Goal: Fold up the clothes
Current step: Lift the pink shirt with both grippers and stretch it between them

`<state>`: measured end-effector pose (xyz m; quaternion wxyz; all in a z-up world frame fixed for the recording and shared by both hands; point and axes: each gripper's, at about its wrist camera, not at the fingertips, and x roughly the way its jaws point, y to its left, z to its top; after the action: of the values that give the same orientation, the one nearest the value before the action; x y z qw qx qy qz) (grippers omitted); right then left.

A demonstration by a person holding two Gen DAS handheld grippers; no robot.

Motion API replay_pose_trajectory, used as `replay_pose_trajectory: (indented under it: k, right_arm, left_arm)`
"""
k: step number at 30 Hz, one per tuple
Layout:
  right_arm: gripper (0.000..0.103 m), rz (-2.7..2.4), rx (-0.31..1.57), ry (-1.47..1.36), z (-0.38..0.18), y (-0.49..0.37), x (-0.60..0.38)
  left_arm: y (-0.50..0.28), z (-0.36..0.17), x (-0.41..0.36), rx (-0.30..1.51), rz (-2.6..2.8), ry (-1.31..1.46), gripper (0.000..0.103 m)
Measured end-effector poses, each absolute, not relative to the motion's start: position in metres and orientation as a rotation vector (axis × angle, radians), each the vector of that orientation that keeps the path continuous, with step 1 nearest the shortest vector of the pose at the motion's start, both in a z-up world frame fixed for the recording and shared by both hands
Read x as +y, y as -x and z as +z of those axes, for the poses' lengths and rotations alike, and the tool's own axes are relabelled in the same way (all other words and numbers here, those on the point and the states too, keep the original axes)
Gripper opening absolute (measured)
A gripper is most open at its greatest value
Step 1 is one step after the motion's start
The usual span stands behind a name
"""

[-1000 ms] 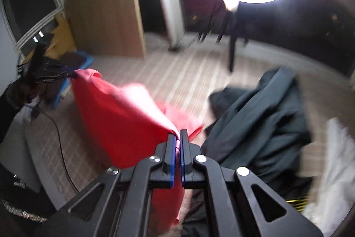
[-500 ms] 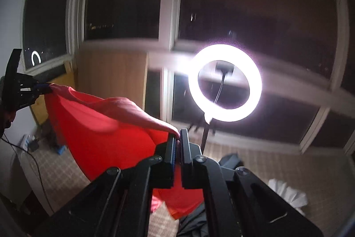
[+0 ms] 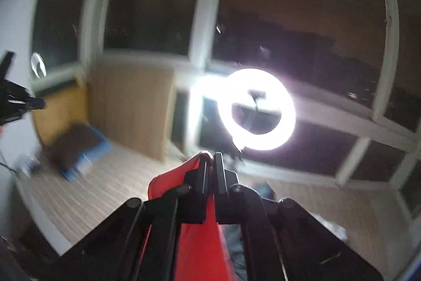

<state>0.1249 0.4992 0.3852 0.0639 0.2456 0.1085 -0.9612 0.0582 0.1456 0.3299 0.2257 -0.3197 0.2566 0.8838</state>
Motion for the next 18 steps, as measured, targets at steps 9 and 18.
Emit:
replay_pose_trajectory:
  k: [9, 18]
  right_arm:
    - [0.003, -2.9, 0.159, -1.281, 0.241, -0.092, 0.594]
    - [0.003, -2.888, 0.049, -1.467, 0.18, -0.115, 0.668]
  left_arm:
    - [-0.054, 0.17, 0.272, 0.692, 1.982, 1.111, 0.026]
    - [-0.06, 0.091, 0.379, 0.725, 1.722, 1.192, 0.035]
